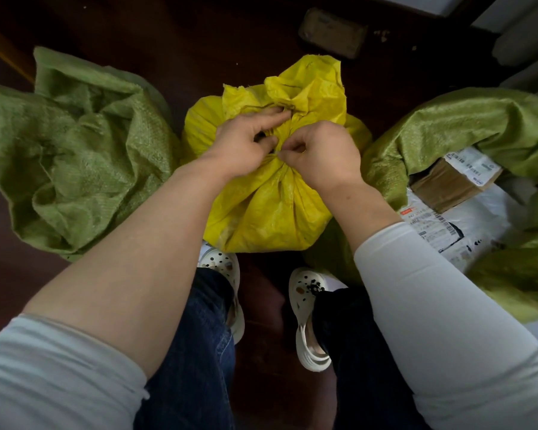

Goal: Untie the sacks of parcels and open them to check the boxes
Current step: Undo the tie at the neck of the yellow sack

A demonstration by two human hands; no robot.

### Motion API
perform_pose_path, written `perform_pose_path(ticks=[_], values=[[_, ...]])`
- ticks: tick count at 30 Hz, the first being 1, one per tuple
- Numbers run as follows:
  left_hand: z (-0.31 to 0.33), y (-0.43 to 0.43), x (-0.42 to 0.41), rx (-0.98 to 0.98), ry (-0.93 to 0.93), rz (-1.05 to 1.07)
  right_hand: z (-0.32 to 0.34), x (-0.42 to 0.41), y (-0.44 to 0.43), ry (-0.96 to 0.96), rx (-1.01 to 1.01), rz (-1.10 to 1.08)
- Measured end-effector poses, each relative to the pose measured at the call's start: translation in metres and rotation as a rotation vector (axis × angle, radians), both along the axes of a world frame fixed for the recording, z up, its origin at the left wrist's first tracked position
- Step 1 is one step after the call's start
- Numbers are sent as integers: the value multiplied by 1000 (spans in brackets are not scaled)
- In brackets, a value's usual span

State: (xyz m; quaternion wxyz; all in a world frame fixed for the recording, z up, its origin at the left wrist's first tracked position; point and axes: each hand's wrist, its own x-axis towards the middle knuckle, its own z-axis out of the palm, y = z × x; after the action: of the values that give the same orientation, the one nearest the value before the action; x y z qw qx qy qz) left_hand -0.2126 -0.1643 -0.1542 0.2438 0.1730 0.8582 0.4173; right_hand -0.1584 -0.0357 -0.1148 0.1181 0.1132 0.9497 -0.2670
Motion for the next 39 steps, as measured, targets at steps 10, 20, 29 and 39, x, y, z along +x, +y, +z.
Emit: perform_pose_path(ticks=[10,20,29,39], values=[[10,-6,5,114,-90,43,-5,0,0,19,71,113],[10,-8,10,-24,187,-17,-10,5,7,97,20,117],[1,-6,20,-212,352,-167,-12,-1,10,-67,-8,97],[-9,-2,33,-234,505,-134,-14,0,8,17,11,94]])
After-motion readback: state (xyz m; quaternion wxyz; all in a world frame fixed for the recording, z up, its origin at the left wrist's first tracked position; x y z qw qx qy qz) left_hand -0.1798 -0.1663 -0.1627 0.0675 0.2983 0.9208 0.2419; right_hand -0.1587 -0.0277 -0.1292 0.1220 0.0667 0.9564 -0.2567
